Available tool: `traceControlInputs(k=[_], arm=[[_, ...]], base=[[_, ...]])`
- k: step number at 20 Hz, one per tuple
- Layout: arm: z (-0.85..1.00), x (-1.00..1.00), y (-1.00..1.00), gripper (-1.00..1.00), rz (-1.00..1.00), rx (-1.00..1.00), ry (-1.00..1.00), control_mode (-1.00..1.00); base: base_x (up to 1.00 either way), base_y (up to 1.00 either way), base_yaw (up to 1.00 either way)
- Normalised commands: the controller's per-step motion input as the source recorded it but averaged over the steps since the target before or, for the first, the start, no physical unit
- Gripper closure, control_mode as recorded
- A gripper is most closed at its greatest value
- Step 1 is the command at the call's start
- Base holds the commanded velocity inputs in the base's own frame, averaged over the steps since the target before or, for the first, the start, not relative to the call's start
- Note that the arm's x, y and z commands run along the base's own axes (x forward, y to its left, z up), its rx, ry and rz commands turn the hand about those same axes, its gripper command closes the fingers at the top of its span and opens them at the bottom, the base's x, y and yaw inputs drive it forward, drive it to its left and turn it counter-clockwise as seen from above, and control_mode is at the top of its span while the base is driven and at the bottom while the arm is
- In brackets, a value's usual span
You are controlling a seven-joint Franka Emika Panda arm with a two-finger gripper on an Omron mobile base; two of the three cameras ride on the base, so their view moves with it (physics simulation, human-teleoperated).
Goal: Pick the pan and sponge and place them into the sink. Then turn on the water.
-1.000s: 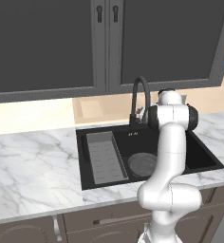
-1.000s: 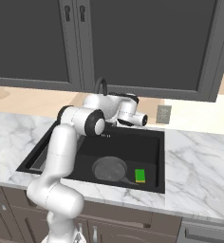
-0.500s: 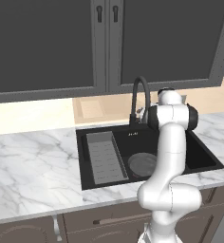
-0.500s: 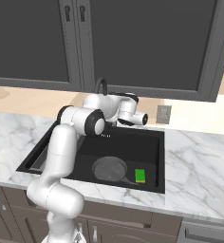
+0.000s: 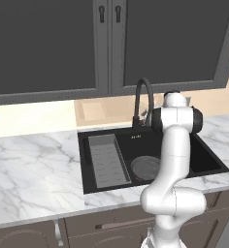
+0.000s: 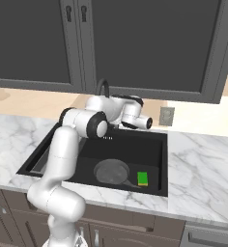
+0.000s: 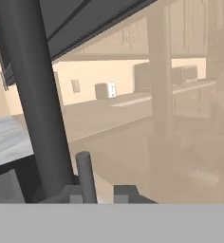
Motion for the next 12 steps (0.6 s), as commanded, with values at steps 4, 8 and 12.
traceControlInputs(k=[4, 8, 12], arm=[[-0.01, 0.0, -0.45, 1.0, -0.05, 0.03, 0.0, -1.0], [0.0, 0.0, -0.38, 1.0, -0.03, 0.05, 0.0, -1.0], [-0.08, -0.02, -0.49, 1.0, -0.05, 0.06, 0.0, -1.0]], base=[[0.0, 0.0, 0.0], [0.0, 0.0, 0.0], [0.0, 0.0, 0.0]])
